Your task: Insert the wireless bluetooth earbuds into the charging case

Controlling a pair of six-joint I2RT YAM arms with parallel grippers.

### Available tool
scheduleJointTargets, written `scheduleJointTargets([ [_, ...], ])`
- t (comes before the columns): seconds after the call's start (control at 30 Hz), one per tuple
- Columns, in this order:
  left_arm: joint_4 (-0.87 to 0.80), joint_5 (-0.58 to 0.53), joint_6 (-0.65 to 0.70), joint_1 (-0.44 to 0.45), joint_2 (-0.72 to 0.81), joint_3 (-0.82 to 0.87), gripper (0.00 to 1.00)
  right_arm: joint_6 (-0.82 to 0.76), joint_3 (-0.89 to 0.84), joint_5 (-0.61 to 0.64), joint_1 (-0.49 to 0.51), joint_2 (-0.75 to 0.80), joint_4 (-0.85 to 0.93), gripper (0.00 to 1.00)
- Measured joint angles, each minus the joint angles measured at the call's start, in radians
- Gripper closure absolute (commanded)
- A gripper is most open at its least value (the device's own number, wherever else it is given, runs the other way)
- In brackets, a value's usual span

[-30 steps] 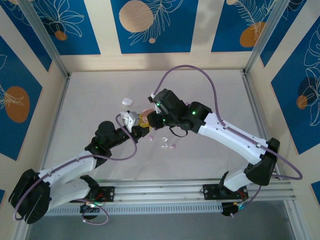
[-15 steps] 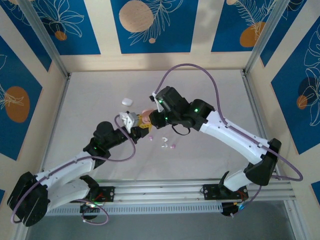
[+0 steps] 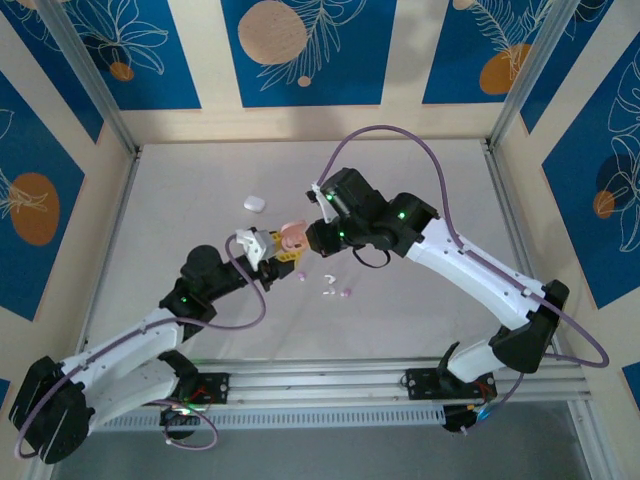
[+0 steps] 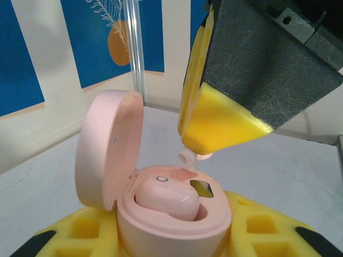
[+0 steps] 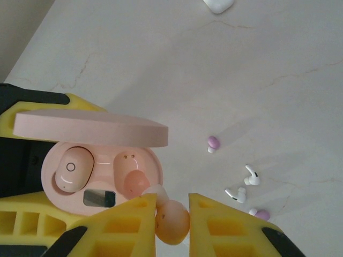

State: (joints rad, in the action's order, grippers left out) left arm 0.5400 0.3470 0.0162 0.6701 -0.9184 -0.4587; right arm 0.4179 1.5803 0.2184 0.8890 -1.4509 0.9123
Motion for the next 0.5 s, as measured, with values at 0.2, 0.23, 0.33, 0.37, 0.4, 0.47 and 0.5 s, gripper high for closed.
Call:
scheduleJointTargets([
  [0.2,-0.033,0.0,0.02,0.0,0.036,0.0,0.67,-0.01,0.0,-0.014,-0.003,0.009,0.021,0.82],
  [0.23,-0.034,0.0,0.02,0.0,0.039,0.0,0.67,-0.011,0.0,-0.015,-0.004,0.009,0.023,0.82],
  [0.33,-0.039,0.0,0.021,0.0,0.046,0.0,0.67,-0.015,0.002,-0.018,-0.005,0.009,0.032,0.82],
  [0.37,-0.041,0.0,0.021,0.0,0.048,0.0,0.67,-0.018,0.002,-0.018,-0.005,0.009,0.034,0.82],
  [0.4,-0.044,0.0,0.021,0.0,0.048,0.0,0.67,-0.019,0.003,-0.018,-0.005,0.009,0.039,0.82],
  [0.47,-0.055,0.0,0.026,0.0,0.048,0.0,0.67,-0.023,0.006,-0.018,-0.005,0.009,0.049,0.82],
  [0.5,-0.058,0.0,0.029,0.0,0.048,0.0,0.67,-0.026,0.008,-0.018,-0.005,0.009,0.052,0.82],
])
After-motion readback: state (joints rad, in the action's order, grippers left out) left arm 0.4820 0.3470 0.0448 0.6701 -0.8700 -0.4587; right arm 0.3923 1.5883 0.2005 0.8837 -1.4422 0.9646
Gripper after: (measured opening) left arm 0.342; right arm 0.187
